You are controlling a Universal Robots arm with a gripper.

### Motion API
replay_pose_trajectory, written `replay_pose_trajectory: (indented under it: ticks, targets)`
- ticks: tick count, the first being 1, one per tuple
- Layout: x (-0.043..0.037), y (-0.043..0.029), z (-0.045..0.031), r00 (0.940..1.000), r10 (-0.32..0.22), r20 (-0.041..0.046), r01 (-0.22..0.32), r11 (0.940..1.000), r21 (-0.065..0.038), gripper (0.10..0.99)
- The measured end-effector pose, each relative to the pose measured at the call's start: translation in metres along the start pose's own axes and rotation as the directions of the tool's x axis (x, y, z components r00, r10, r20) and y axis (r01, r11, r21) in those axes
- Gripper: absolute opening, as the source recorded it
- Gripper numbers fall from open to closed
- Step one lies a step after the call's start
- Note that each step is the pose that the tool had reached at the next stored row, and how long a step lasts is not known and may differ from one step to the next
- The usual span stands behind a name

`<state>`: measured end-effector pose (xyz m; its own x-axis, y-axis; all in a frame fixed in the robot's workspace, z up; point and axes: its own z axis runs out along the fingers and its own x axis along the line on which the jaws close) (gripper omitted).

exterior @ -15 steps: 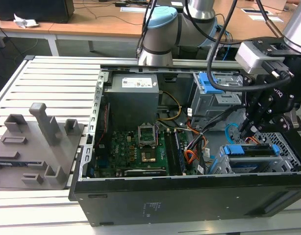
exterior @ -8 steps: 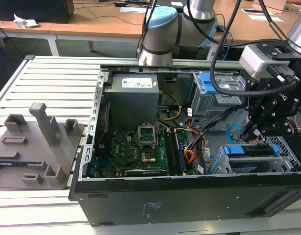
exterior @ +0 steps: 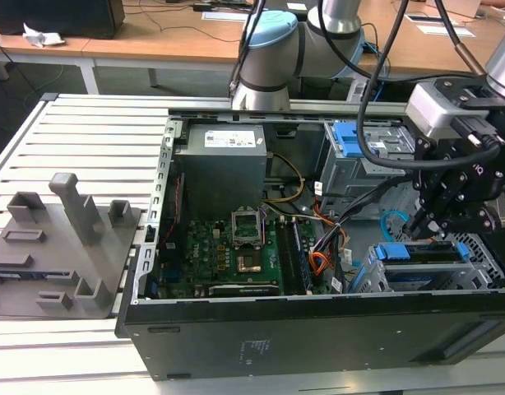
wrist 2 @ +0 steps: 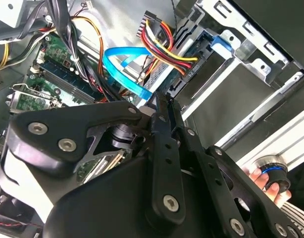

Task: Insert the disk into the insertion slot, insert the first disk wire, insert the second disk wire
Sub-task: 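Insert the second disk wire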

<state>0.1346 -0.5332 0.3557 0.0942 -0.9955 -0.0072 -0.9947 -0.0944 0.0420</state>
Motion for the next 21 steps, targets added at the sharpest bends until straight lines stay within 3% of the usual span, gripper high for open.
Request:
replay_pose_trajectory:
  ticks: [14, 21]
  targets:
    - [0.0061, -0.0132, 0.0105, 0.9994, 0.035, 0.0017, -0.035, 0.9994, 0.000, 0.161]
    - [0.0069, -0.0143, 0.0165, 0.9992, 0.039, 0.0039, -0.039, 0.9992, 0.000, 0.161]
